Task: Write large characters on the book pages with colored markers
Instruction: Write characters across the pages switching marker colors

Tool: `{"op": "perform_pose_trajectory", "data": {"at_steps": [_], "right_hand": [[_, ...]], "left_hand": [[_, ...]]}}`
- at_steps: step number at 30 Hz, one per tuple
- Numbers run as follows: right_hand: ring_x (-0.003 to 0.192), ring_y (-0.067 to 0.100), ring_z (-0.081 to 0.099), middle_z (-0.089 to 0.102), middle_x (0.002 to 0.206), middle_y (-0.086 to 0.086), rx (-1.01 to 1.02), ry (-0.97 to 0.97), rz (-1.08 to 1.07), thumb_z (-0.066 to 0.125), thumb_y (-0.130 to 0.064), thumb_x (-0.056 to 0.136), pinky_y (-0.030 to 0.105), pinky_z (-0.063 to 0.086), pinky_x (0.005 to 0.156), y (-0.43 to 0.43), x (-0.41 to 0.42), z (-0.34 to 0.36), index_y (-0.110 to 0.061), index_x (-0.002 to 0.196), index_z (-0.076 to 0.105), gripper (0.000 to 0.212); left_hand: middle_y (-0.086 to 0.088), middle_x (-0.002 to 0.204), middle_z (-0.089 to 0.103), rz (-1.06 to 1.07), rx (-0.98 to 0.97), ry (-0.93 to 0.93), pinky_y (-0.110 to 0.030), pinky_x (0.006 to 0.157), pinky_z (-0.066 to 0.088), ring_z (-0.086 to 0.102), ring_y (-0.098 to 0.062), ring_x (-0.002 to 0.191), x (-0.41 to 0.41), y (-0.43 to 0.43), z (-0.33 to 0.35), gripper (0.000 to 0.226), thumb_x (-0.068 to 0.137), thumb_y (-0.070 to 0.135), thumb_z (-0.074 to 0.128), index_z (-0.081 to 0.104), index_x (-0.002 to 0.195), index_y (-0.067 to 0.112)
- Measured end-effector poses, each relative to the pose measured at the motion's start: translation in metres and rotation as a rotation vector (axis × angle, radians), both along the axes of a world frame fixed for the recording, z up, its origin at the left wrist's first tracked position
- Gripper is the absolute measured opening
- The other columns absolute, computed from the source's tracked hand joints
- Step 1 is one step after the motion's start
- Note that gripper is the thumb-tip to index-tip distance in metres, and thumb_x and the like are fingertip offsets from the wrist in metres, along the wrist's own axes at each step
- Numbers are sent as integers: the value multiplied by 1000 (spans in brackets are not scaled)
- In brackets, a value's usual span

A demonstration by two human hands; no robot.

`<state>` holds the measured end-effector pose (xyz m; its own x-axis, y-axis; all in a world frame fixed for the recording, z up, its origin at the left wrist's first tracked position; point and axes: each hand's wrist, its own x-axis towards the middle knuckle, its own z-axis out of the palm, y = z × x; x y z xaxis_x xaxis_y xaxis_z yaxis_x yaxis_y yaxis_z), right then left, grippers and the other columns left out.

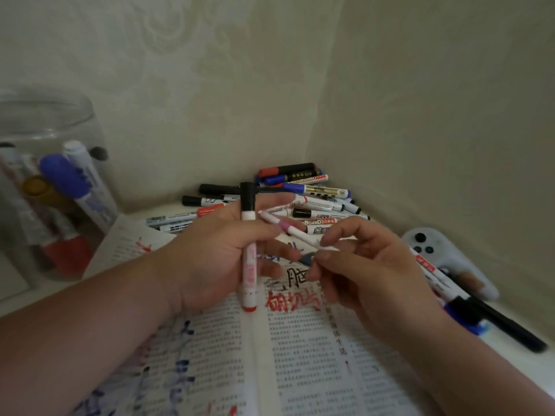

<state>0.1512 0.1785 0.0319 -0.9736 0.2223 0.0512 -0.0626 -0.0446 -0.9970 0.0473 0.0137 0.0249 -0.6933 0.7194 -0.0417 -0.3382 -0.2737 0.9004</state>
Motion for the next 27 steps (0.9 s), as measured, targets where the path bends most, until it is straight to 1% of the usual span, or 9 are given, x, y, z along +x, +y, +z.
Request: {"op": "perform_pose_trajectory", "data": {"at_steps": [2,4,7,10,14,18,20,23,27], "right_hand": [[41,23,50,66,63,21,-79,75,6,72,1,79,29,23,46,6,2,1,-18,74,70,20],[41,23,50,64,61,19,-132,146,-22,69,-7,82,41,18,49,8,2,0,-17,77,72,11],[44,21,50,64,62,15,-171,213,-96,67,-17,86,37,21,48,9,1,-2,-16,81,71,6],[45,20,51,64,63,13,-157,213,-134,66,-24,82,26,37,46,9,1,-2,-20,79,72,7],[55,20,56,68,71,11,-51,171,-57,71,-29,81,26,38,47,9,2,-6,-23,85,76,9],[67,18,59,72,84,10,0,216,47,65,-18,90,25,42,49,6,-3,-15,-24,95,80,16],[68,18,60,72,86,9,-65,228,57,63,-11,89,24,42,49,8,-4,-14,-23,100,79,23],[70,20,61,71,88,9,-70,228,137,72,-4,83,25,42,49,14,-3,-13,-19,111,75,32],[69,25,61,72,85,16,60,227,136,76,-26,87,26,43,46,9,-2,-15,-15,94,79,13]], "left_hand": [[-16,99,74,55,-38,14,-27,48,47,63,-20,64,-6,-3,0,33,88,8,62,70,120,15],[-12,77,67,46,-73,16,-23,44,42,56,-16,55,-8,-5,1,26,81,8,66,73,107,7],[-5,62,59,-25,-92,53,-20,42,35,47,-12,49,-3,-4,1,16,74,4,66,68,90,-1],[-4,61,51,-65,-89,72,-20,43,35,42,-10,48,1,-1,0,16,74,5,67,65,88,-1],[-4,61,45,-55,-77,57,-22,45,39,42,-11,50,-2,1,-4,14,74,8,77,67,82,2],[-4,55,46,-146,-117,70,-22,42,32,37,-11,43,1,0,-4,31,83,32,73,68,70,5],[-4,51,42,-197,-139,67,-20,39,30,34,-10,39,3,-3,-2,36,80,37,71,63,64,6],[-2,49,39,-247,-167,68,-16,36,30,32,-8,35,3,-5,-2,40,83,39,67,57,60,8],[-1,47,36,-257,-244,34,-14,34,26,28,-7,32,3,-3,-3,44,90,39,57,49,58,9]]}}
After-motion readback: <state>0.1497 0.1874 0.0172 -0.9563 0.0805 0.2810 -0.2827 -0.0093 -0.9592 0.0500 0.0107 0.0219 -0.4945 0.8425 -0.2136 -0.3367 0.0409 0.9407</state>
